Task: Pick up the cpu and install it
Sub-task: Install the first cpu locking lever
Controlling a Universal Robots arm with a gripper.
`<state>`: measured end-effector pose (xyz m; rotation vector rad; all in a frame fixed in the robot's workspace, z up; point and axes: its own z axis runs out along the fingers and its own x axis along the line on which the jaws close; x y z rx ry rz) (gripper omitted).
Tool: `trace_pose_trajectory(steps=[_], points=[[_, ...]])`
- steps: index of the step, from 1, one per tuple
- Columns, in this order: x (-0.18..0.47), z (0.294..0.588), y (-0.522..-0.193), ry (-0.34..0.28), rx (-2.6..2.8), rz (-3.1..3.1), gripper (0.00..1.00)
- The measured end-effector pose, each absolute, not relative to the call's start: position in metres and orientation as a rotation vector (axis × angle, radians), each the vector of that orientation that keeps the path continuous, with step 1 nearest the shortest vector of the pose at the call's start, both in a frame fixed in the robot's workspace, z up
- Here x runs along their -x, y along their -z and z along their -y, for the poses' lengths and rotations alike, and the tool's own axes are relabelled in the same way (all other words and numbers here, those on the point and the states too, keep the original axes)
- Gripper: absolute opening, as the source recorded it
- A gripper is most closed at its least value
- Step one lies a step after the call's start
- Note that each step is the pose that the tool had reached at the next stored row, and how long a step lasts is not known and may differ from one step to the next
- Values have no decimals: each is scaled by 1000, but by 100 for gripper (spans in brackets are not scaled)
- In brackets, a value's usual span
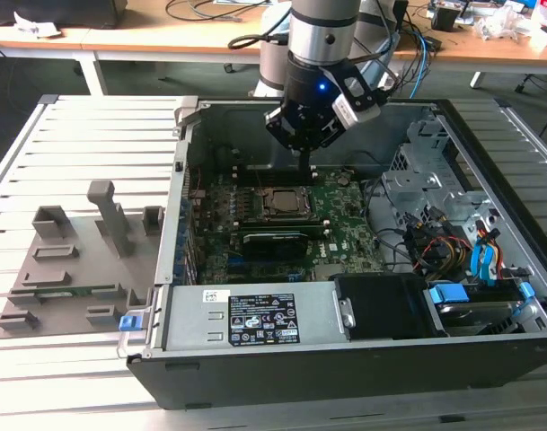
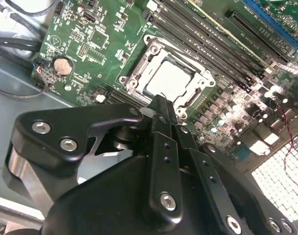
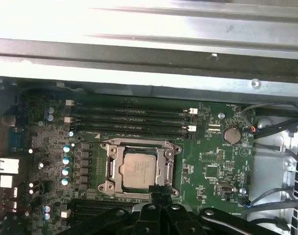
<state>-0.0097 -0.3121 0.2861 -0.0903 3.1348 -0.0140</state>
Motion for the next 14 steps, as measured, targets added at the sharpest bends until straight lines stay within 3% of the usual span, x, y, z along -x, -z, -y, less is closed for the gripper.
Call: trace_pose_trajectory(steps=[14], points=[[60,312,-286,14,91,-3135,11]])
